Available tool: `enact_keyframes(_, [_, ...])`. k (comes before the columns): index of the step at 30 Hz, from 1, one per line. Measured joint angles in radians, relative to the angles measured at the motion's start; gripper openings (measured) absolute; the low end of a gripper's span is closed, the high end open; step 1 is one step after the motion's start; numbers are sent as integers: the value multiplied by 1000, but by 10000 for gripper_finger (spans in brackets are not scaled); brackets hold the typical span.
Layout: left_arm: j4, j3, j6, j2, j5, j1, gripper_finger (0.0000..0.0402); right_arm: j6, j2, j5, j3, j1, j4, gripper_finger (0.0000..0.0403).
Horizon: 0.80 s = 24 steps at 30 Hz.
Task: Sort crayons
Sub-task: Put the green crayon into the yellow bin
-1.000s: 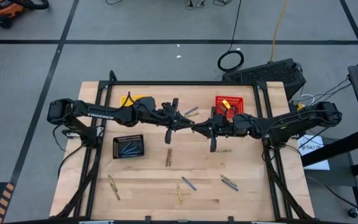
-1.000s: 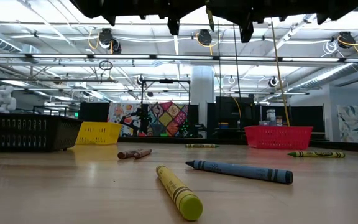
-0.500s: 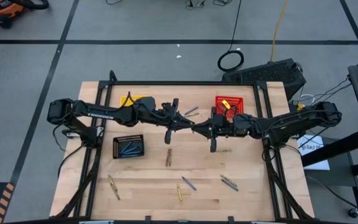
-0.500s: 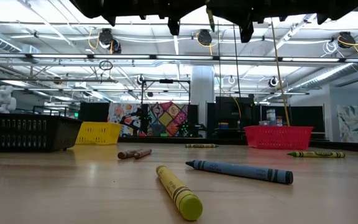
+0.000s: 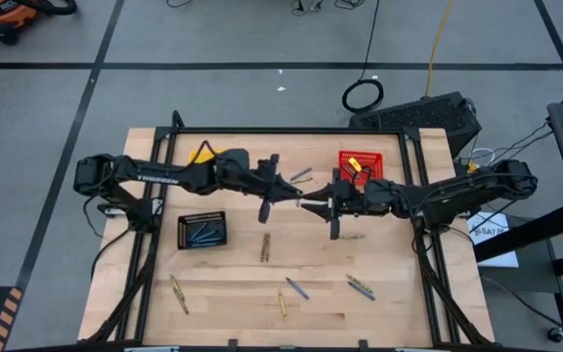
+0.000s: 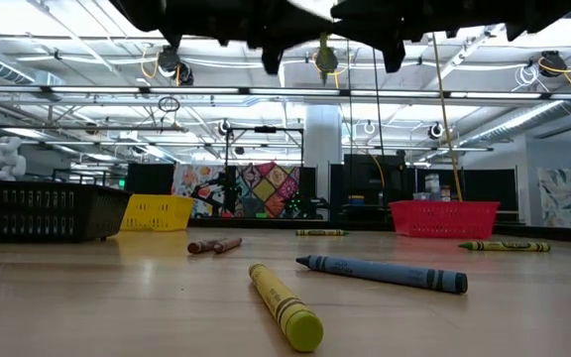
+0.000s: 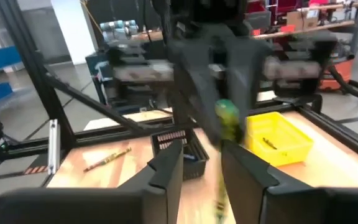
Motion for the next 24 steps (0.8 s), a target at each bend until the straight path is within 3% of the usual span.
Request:
enact_keyframes(15, [-680, -2, 219, -110, -92, 164, 8, 33, -1, -4, 0, -1, -86, 100])
enact_keyframes(24, [-875, -2, 262, -151, -149, 271, 8, -1, -1, -4, 0, -1, -108, 100])
